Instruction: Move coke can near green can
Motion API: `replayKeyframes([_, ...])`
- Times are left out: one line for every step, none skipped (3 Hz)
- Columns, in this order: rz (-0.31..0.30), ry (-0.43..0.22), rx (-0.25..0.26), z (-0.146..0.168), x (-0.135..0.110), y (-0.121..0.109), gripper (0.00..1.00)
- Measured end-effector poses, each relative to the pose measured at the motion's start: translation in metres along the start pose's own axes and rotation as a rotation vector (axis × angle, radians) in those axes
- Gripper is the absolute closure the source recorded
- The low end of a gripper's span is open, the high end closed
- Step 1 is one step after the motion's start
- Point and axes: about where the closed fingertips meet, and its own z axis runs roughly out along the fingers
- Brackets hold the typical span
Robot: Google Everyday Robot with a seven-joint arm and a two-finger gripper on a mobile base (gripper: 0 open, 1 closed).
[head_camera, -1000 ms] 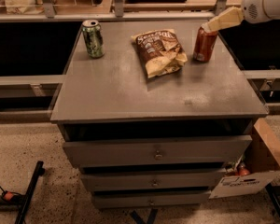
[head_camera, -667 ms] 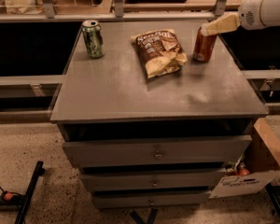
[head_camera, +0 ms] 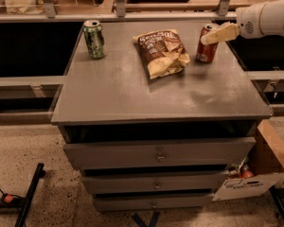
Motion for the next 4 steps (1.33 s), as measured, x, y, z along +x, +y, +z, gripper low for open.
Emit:
replayKeyframes([-0.003,0.029,-0.036,0.015,0.01,0.007,0.0])
replayKeyframes([-0.003,0.059,-0.068,0.028,0.017,0.014,0.0])
replayKeyframes([-0.007,0.088,-0.084,0.036,0.021,0.018,0.18])
replayKeyframes([-0.012,0.124,-0.089,0.038,0.022,0.019,0.42])
